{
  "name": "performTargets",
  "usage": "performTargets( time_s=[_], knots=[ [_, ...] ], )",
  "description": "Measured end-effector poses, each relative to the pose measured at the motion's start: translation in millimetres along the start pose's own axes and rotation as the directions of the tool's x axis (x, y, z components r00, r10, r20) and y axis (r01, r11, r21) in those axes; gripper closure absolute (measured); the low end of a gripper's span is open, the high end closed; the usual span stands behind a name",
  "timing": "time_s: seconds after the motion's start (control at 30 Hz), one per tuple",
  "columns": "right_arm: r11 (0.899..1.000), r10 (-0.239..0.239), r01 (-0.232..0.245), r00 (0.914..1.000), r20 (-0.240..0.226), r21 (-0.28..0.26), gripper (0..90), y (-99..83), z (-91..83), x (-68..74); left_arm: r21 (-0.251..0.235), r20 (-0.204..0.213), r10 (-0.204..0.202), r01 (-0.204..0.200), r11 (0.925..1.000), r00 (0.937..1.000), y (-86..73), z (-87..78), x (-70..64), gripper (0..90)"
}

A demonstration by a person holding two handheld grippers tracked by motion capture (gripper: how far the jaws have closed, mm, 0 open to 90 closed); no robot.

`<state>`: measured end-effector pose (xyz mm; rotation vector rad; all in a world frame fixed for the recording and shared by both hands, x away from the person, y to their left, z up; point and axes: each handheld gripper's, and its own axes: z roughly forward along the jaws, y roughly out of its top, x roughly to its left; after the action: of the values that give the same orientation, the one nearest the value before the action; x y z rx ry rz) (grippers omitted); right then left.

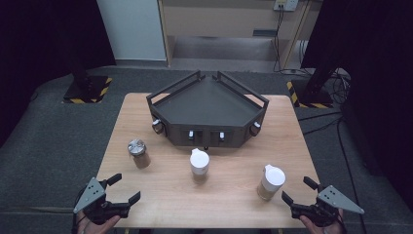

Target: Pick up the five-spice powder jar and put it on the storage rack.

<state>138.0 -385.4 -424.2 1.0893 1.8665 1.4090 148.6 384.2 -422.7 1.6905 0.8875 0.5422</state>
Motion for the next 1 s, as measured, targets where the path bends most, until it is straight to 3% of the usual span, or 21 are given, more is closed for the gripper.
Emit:
performTargets(
  time_s=[0.53, 1.0],
  knots=[
    [1.0, 0.001, -0.001, 1.0, -0.002, 0.002, 4.3, 0.3, -0.3, 0.3, 0.027, -0.033, -0.002, 0.003, 0.9996, 0.9995, 33.4, -4.2, 17.6, 3.4],
    [1.0, -0.003, 0.003, 1.0, -0.002, 0.001, 4.7, 0.4, -0.2, 0.3, 0.046, -0.052, -0.005, 0.007, 0.9989, 0.9987, 53.5, 8.4, 39.5, 3.4]
  ],
)
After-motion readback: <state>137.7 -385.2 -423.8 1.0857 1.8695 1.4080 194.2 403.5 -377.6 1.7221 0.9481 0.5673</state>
